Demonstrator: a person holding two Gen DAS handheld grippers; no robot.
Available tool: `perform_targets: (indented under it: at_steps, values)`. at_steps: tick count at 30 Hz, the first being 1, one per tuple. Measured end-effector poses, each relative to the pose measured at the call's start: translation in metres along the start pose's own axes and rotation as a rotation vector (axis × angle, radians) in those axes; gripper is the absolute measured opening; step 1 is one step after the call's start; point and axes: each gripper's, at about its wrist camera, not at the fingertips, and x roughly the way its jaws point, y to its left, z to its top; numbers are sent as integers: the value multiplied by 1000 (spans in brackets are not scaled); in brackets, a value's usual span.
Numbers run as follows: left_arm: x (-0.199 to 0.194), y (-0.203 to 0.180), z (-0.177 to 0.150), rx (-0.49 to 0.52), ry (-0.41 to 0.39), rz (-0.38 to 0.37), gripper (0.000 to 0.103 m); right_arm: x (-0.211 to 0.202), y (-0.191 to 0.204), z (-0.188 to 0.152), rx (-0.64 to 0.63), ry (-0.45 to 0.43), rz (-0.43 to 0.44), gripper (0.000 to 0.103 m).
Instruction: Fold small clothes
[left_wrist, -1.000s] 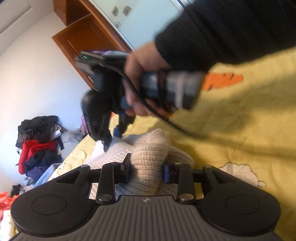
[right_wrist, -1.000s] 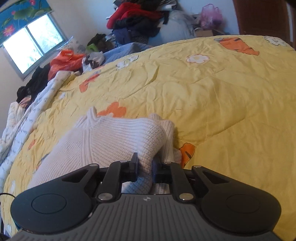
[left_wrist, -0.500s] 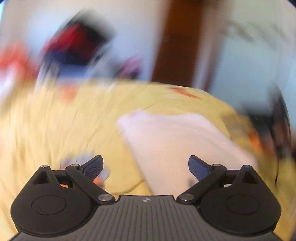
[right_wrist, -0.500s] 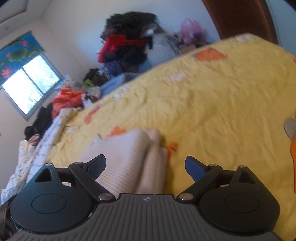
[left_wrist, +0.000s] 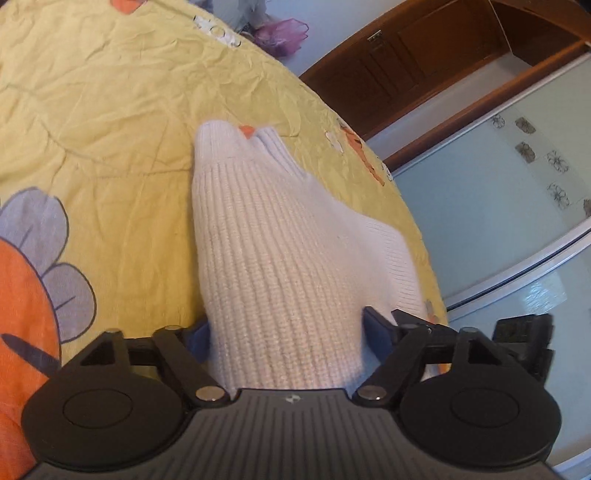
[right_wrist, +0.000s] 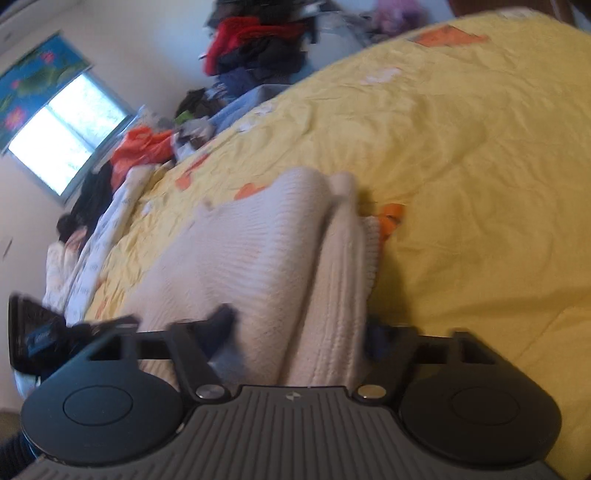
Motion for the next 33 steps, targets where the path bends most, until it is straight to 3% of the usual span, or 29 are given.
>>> perform_targets:
  at_steps: [3,5,8,11,14,16,17,19,21,24,26,30,33]
  values:
    - [-14,-10,5,31,-20,25,57,-7,19,1,-33,-10,-19,45]
    - [-27,-17,10,71,-35,25,54,-10,32,4,-24,-25,3,44]
    - [-63,-27,20,162,-100,65,54,-5,61,8,-37,-32,78,44]
    - [-92,-15,43,181,-140,135,55,15,88,12,-52,-18,150,44]
    - [-86,15,63,183,-135,233,59,50,102,19,-34,-1,182,44]
    - [-75,42,63,126,-114,299,66,78,101,19,-21,19,160,44]
    - [-77,55,59,90,-120,283,71,89,98,17,-28,14,118,46]
    - [-93,72,45,-1,-154,221,73,95,86,13,42,-3,94,64]
    - [-115,73,32,-6,-202,193,72,83,77,8,117,-5,110,66]
    - [-148,78,4,-14,-271,155,80,42,79,-2,73,-119,83,66]
    - [-157,79,-9,-17,-276,140,80,20,83,-7,47,-156,115,65]
    - [-146,73,-20,39,-216,169,80,15,101,-13,24,-83,201,64]
    - [-123,74,-20,32,-168,153,82,38,124,-24,-81,32,150,65]
